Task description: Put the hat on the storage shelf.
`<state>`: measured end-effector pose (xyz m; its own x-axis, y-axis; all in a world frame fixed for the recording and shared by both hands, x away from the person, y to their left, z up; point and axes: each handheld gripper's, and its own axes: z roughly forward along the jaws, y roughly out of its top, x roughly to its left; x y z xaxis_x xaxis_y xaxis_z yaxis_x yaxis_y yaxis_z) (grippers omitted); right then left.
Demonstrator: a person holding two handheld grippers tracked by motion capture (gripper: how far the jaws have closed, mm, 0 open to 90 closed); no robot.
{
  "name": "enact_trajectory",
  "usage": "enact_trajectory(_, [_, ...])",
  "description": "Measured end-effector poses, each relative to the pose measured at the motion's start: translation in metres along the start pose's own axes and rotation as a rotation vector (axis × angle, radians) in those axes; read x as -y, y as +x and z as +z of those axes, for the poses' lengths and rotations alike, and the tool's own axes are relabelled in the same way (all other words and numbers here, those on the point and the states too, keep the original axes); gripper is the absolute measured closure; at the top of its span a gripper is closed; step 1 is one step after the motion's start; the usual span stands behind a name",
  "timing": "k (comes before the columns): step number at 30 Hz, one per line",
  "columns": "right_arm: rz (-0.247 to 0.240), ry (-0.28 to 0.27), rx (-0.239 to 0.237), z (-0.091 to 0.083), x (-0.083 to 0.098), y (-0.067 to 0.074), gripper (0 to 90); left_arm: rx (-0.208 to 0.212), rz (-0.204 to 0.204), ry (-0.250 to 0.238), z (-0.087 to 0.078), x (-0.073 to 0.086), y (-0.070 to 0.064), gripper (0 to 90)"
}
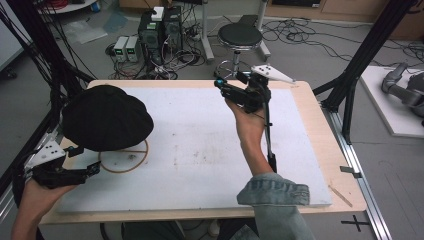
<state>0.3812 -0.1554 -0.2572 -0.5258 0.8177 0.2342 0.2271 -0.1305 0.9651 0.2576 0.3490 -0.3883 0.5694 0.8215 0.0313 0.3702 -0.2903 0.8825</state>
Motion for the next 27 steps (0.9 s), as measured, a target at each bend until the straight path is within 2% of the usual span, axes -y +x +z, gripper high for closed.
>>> enact_trajectory(1, [0.000,0.000,0.000,0.000,0.000,0.000,23.8,0.001,0.000,-0.001,0.000,0.000,0.000,19.0])
enact_trajectory(3, [-0.006,0.003,0.023,-0.009,0.002,-0.009,22.1,0.001,0.002,0.000,0.000,-0.001,0.000,19.0])
enact_trajectory(4, [-0.004,-0.002,0.036,-0.019,0.004,-0.018,21.1,0.001,0.004,0.000,0.000,-0.001,0.000,19.0])
enact_trajectory(5, [-0.004,-0.002,0.036,-0.019,0.004,-0.018,21.1,0.001,0.004,0.000,0.000,-0.001,0.000,19.0])
enact_trajectory(7, [-0.017,-0.003,0.076,-0.033,0.007,-0.030,17.9,0.003,0.006,0.003,0.001,-0.001,0.000,19.0])
enact_trajectory(8, [-0.017,-0.003,0.076,-0.033,0.007,-0.030,17.9,0.003,0.006,0.003,0.001,-0.001,0.000,19.0])
enact_trajectory(12, [-0.005,-0.006,0.124,-0.056,0.016,-0.049,12.8,0.000,0.002,0.001,0.002,-0.001,-0.001,19.0])
enact_trajectory(13, [-0.005,-0.006,0.124,-0.056,0.016,-0.049,12.8,0.000,0.003,0.002,0.002,-0.001,-0.001,19.0])
enact_trajectory(15, [-0.012,-0.013,0.156,-0.069,0.024,-0.058,12.4,-0.001,0.000,0.004,0.002,0.000,-0.002,19.0])
enact_trajectory(20, [-0.024,-0.016,0.194,-0.089,0.038,-0.071,12.4,-0.002,0.002,0.010,0.003,0.001,-0.002,18.9])
enact_trajectory(27, [-0.027,-0.017,0.238,-0.110,0.057,-0.088,12.3,-0.005,0.000,0.008,0.003,0.001,-0.003,18.8])
